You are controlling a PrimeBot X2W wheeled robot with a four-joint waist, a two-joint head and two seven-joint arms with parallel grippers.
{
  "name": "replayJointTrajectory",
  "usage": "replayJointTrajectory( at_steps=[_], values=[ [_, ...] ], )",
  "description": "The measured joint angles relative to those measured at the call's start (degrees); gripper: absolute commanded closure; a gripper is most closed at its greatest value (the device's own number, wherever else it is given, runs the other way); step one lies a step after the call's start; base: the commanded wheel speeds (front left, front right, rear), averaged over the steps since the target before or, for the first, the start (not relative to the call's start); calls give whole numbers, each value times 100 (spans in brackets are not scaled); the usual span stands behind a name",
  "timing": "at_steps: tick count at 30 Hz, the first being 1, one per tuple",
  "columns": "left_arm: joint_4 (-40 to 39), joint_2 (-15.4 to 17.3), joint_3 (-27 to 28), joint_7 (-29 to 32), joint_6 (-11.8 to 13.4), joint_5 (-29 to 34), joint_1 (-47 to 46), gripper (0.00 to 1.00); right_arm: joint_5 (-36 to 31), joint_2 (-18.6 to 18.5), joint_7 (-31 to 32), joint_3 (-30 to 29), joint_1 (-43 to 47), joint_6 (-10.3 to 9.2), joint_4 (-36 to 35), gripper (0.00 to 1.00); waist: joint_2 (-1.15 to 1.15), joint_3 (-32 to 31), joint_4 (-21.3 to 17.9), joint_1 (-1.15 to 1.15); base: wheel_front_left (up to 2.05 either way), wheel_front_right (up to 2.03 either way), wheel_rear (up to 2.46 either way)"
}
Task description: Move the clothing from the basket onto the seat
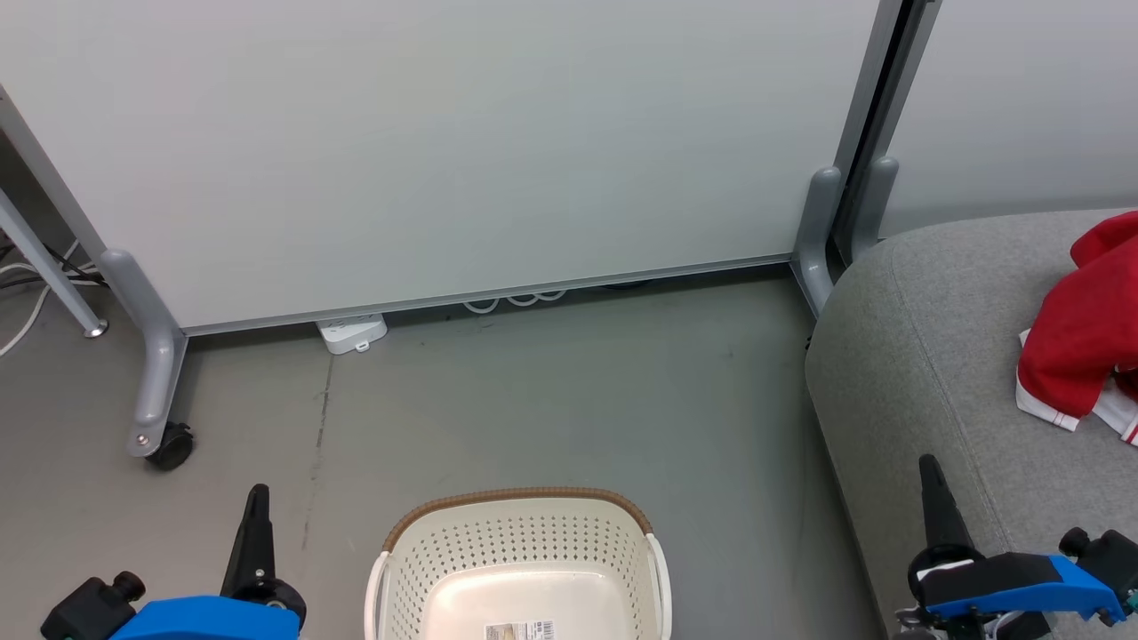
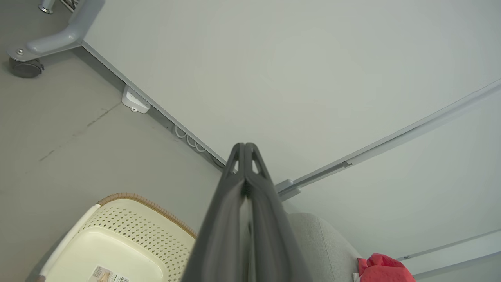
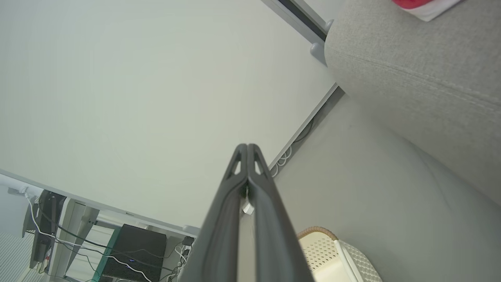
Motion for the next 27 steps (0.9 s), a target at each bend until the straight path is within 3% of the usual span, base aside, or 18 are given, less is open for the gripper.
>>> replayJointTrajectory(
  at_steps=[27],
  values=[
    [-93,7,200,414,-49,-1599,-59,100,1617,15,413,-146,-75,0,-116,100,0,2,-13,0,0,0,0]
  ],
)
